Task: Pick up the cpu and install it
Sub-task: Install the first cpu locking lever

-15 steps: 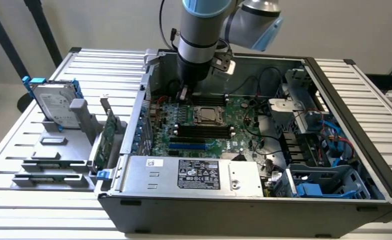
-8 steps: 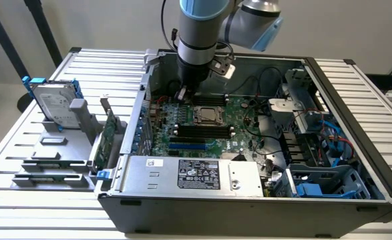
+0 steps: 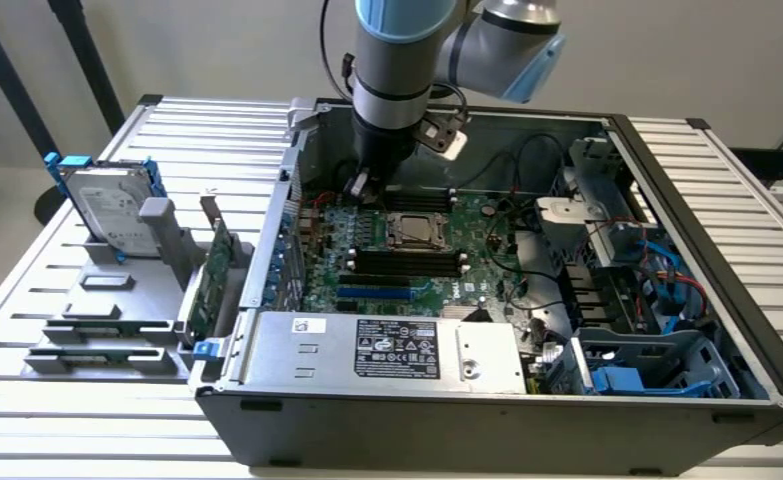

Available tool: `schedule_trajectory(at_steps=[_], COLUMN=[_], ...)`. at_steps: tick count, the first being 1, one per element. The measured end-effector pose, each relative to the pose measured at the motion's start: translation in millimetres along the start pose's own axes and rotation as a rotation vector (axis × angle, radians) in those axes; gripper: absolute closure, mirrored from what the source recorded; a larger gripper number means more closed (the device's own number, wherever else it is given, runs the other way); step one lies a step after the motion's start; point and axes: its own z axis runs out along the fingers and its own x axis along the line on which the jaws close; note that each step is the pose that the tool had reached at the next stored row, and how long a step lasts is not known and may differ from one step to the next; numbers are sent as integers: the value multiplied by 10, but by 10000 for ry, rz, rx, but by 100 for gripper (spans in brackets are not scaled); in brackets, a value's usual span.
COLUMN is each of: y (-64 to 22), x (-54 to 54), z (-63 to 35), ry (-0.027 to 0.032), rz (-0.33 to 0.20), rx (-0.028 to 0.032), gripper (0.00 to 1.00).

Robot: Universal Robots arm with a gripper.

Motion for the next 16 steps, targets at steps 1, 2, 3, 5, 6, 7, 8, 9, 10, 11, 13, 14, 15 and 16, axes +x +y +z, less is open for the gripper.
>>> schedule_trajectory(at_steps=[1, 2, 3, 5, 6, 7, 8, 9, 10, 11, 13, 14, 15, 16], y=[-2, -4, -6, -11, -15, -20, -25, -28, -33, -38, -51, -60, -69, -77], x=[-1, -3, -5, -11, -15, -19, -25, -31, -37, -43, -53, -57, -62, -65], z=[-2, -6, -10, -22, -29, -36, -43, -51, -58, -63, -71, -73, -76, -80], ry=[32, 61, 88, 140, 152, 162, 165, 161, 152, 142, 124, 118, 117, 119], rz=[62, 120, 174, 262, 288, 310, 327, 342, 357, 372, 406, 425, 445, 463], rx=[51, 102, 152, 257, 304, 347, 385, 420, 454, 492, 590, 650, 716, 785], gripper=[89, 89, 89, 89, 89, 89, 89, 89, 89, 89, 89, 89, 89, 89])
